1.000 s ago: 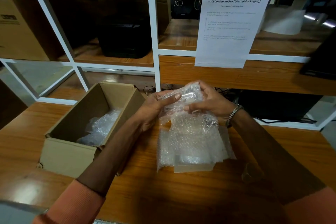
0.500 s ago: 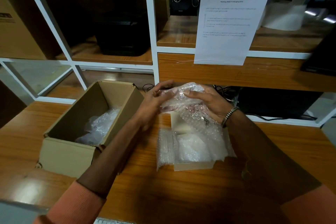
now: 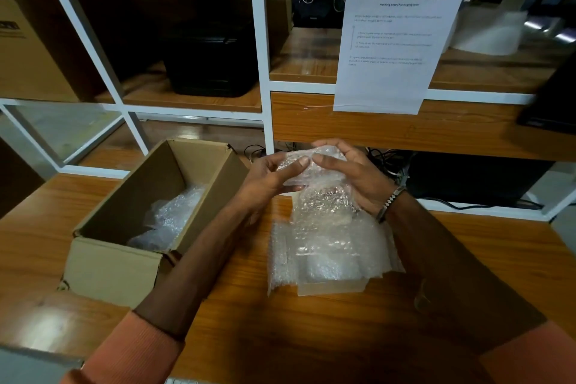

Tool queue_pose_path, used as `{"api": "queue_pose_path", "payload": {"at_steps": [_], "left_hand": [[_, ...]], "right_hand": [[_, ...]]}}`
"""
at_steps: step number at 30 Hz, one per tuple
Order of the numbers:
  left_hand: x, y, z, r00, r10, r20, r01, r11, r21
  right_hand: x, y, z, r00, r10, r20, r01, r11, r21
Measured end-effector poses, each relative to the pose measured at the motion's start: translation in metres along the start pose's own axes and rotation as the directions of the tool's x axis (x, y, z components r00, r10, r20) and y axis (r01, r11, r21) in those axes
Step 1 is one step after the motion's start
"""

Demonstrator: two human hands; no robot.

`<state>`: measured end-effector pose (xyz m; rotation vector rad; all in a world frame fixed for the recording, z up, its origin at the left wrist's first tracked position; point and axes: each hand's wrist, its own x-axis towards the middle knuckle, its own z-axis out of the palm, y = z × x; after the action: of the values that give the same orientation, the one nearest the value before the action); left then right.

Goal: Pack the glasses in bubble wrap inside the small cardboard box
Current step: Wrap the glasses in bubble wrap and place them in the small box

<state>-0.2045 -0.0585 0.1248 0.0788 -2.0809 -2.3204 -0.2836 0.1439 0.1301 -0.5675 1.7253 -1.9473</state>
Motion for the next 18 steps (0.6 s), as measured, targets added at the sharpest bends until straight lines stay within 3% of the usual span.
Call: {"api": "queue_pose_path", "payload": {"at_steps": [6,10,14,18], "left_hand": [[-0.001,0.002,-0.001,0.995,0.097,-0.032,-0.098,0.995,-0.014],[-0.002,0.003,-0.002,0.991,0.132,-0.028,-0.128,0.984,0.124],[-0.001,0.014,0.0,0.998,0.055,-0.008,-0.055,0.998,0.031],[0.003,0.014,0.004,1.0,-0.026,0.013,0.025,0.992,0.124]], "right_hand": [[-0.004,0.001,0.0,0.995,0.093,0.024,-0.093,0.996,0.004],[-0.002,-0.002,0.002,0.994,0.1,-0.039,-0.098,0.994,0.054],[0.006,0.008,-0.006,0.995,-0.023,-0.098,0.018,0.999,-0.044],[-0.004,-0.001,0.004,0.983,-0.082,-0.164,0.065,0.992,-0.107]]}}
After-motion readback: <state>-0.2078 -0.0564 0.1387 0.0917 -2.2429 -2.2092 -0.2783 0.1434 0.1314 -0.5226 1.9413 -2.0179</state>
